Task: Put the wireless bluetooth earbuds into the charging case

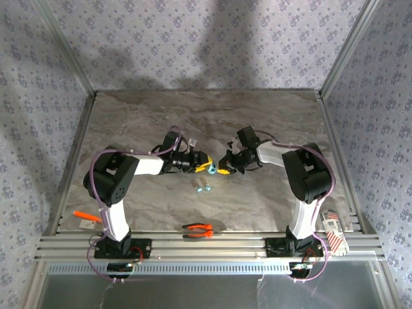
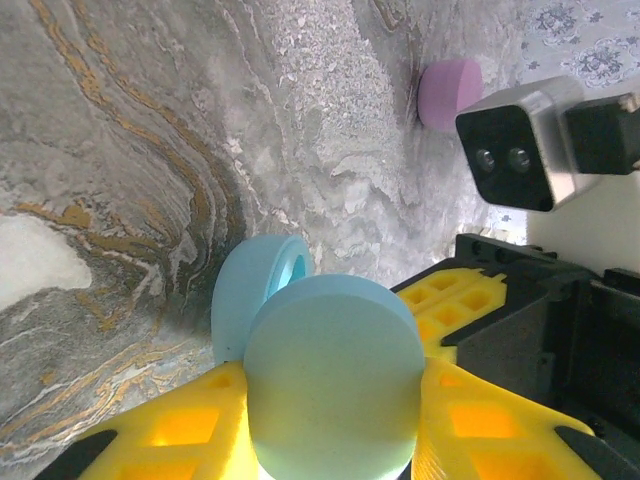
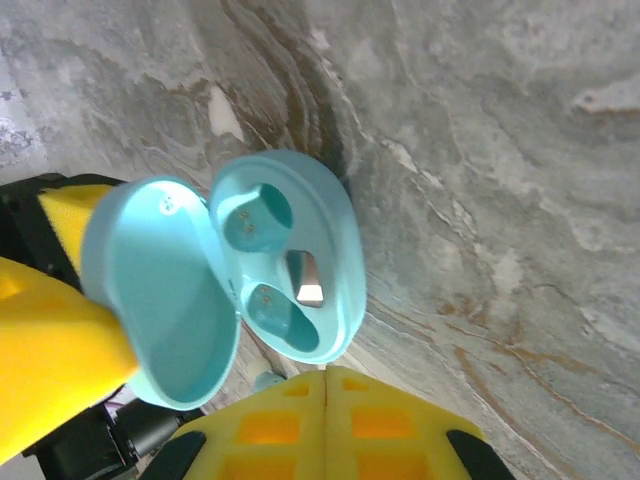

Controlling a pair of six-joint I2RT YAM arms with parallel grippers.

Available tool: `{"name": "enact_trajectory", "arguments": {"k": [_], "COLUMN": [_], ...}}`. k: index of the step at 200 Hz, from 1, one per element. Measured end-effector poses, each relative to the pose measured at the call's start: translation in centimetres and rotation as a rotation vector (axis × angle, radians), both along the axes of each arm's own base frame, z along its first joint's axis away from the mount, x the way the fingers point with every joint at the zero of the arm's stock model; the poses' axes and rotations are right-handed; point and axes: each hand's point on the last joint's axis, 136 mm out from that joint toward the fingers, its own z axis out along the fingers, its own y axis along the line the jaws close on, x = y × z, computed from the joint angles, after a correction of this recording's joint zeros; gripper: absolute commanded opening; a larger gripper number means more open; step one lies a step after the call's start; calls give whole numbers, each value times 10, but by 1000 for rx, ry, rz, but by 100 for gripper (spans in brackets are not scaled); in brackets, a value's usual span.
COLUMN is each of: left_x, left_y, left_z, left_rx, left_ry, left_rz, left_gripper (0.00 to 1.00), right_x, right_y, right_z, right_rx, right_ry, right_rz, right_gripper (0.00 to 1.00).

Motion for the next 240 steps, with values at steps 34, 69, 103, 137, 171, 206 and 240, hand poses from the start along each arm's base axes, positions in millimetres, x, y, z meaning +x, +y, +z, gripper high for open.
{"name": "enact_trajectory", "arguments": {"k": [34, 69, 103, 137, 171, 206, 240], "left_x": [1, 3, 6, 9, 7, 6, 8], "left_y": [-4, -8, -7, -6, -10, -11, -9], "left_z": [3, 3, -1, 0, 3, 4, 4], "left_rx": [-7, -15, -13, -15, -30, -34, -34], "left_ry": [-11, -9, 6, 10, 1, -3, -5], "left_rz": [-7, -5, 14, 31, 17, 10, 18], "left_gripper": [35, 45, 56, 68, 77, 84, 91], "right_x": [8, 18, 22, 27, 28, 25, 23], "right_y": [5, 16, 21, 22, 27, 35, 37], "right_z": [8, 9, 3, 6, 3, 0, 0], "right_rx": [42, 115, 156, 178, 191, 210, 204], "right_ry": [-15, -9, 22, 18, 20, 33, 30], "right_rz": [-9, -21, -34, -45, -43, -26, -19], "right_gripper": [0, 0, 0, 0, 0, 0, 0]}}
